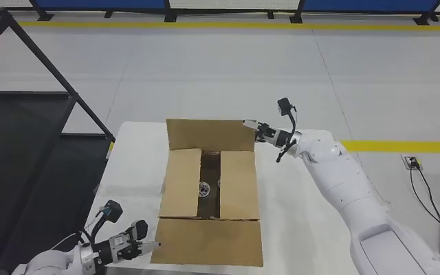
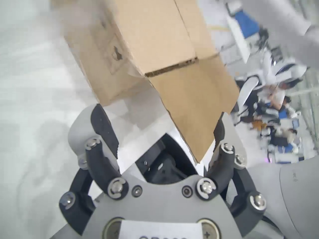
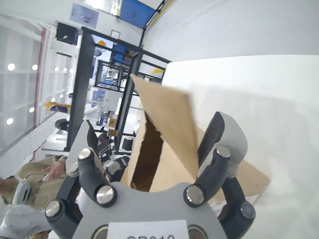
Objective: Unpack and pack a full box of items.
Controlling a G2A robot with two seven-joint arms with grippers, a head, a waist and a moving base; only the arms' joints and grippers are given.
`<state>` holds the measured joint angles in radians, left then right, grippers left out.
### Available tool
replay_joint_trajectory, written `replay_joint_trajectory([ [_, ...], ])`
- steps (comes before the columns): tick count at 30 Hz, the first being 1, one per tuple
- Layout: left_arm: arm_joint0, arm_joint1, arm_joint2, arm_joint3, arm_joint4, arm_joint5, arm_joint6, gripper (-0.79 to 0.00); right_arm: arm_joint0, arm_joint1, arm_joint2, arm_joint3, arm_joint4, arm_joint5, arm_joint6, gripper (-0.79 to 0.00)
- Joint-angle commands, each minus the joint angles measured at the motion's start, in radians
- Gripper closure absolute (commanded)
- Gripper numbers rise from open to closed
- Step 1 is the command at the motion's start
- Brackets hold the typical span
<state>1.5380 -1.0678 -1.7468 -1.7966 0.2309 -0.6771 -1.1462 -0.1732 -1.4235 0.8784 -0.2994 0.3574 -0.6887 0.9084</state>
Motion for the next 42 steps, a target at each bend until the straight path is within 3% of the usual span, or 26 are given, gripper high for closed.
replay_joint_trajectory([
  [1,-0.013,0.022,0.066,0.035,0.006,-0.030,0.033,-0.785,0.007,-0.002,0.014,0.015,0.052,-0.036,0.077,-0.785],
  [4,-0.029,0.031,0.040,0.086,-0.073,-0.036,0.066,-0.785,0.016,-0.003,0.030,0.032,0.085,-0.061,0.129,-0.785],
  [18,-0.006,0.036,0.067,0.052,-0.061,-0.052,0.057,-0.785,0.035,-0.010,0.036,0.050,0.050,-0.080,0.121,-0.785],
  [25,0.018,0.075,0.116,-0.004,-0.084,-0.040,0.043,-0.785,0.043,-0.011,0.039,0.050,0.033,-0.081,0.119,-0.785],
  [34,0.007,0.124,0.129,-0.031,-0.297,-0.025,0.028,-0.785,0.049,-0.012,0.039,0.049,0.006,-0.071,0.139,-0.785],
  [38,0.002,0.132,0.117,-0.046,-0.315,-0.033,0.059,-0.785,0.050,-0.008,0.051,0.043,0.022,-0.057,0.165,-0.785],
  [42,-0.017,0.128,0.109,-0.069,-0.282,0.083,0.195,-0.785,0.054,-0.004,0.063,0.039,0.046,-0.006,0.210,-0.785],
])
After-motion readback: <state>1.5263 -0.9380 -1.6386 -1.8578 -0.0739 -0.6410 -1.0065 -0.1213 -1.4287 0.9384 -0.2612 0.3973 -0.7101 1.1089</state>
